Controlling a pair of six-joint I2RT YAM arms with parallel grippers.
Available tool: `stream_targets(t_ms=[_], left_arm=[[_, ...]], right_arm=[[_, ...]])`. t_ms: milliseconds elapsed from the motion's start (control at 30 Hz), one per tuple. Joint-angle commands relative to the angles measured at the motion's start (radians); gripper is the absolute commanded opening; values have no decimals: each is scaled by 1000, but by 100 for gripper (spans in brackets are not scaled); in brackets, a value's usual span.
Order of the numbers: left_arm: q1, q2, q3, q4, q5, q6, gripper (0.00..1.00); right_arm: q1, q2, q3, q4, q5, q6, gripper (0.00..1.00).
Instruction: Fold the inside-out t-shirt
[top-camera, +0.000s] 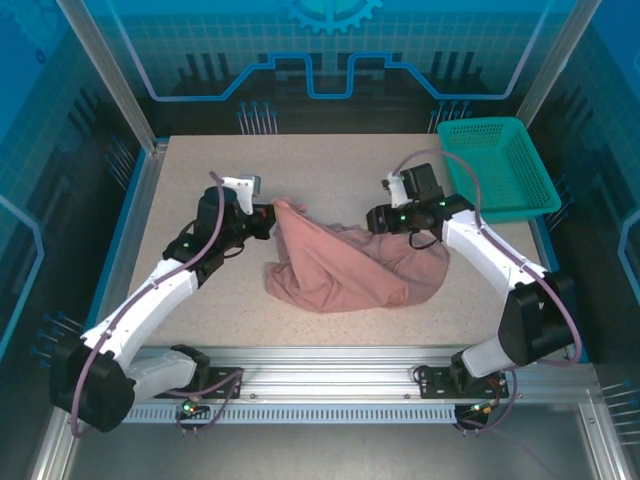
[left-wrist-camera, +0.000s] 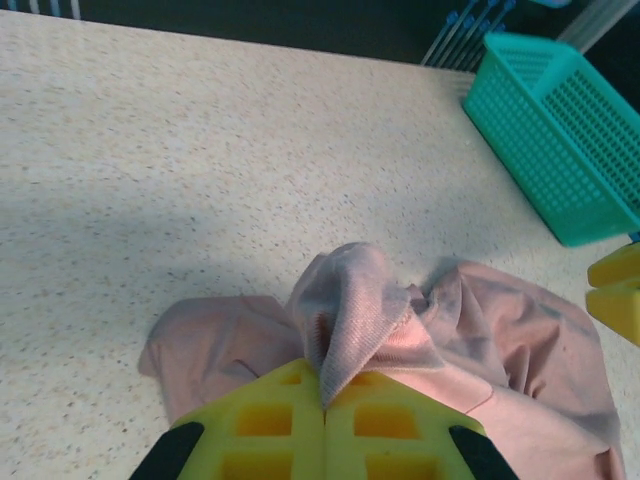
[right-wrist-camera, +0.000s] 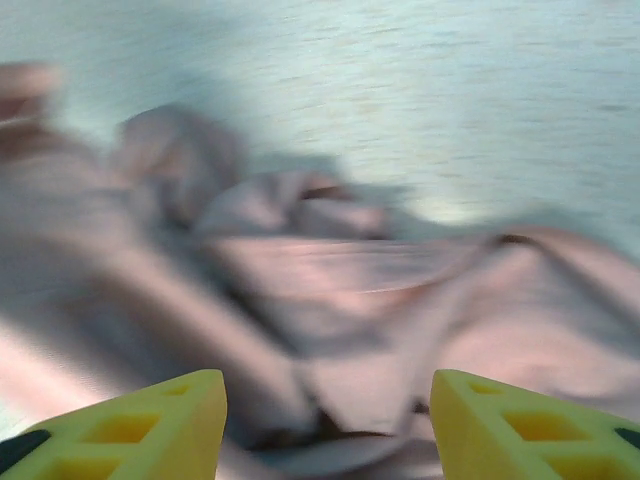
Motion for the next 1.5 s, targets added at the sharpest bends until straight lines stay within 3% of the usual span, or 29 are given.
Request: stream_targets(t_ms=[0, 233, 367, 500, 600, 833, 1033, 1167, 1300, 1333, 1467], left_arm=[[16, -30, -31, -65, -69, -35, 0], [17, -39, -39, -79, -61, -42, 0], [19, -38, -43, -70, -61, -43, 0], [19, -42, -50, -67, -111, -59, 0], [37, -47, -40, -59, -164, -92, 0], [170, -63, 79, -11, -175, -185, 0], [236, -132, 213, -25, -186, -165, 0], [237, -211, 168, -60, -159, -146, 0], [237, -278, 35, -125, -75, -156, 0], [237, -295, -1, -133, -65, -158, 0], [237, -344, -107, -145, -57, -184, 0]], right_arm=[[-11, 102, -1, -41, 158, -16, 59], [-6, 363, 150, -24, 178, -33, 63], [13, 462, 201, -8, 141, -31, 57], [14, 474, 224, 6, 150, -36, 19], [-5, 375, 216, 27, 179, -52, 0], [-89, 56, 244, 109, 139, -64, 0], [-166, -181, 192, 214, 12, -9, 0], [-171, -306, 71, 196, -12, 28, 0], [-168, -395, -118, 79, 91, 96, 2], [-168, -410, -172, 64, 112, 121, 4], [-169, -429, -380, 48, 112, 194, 31]])
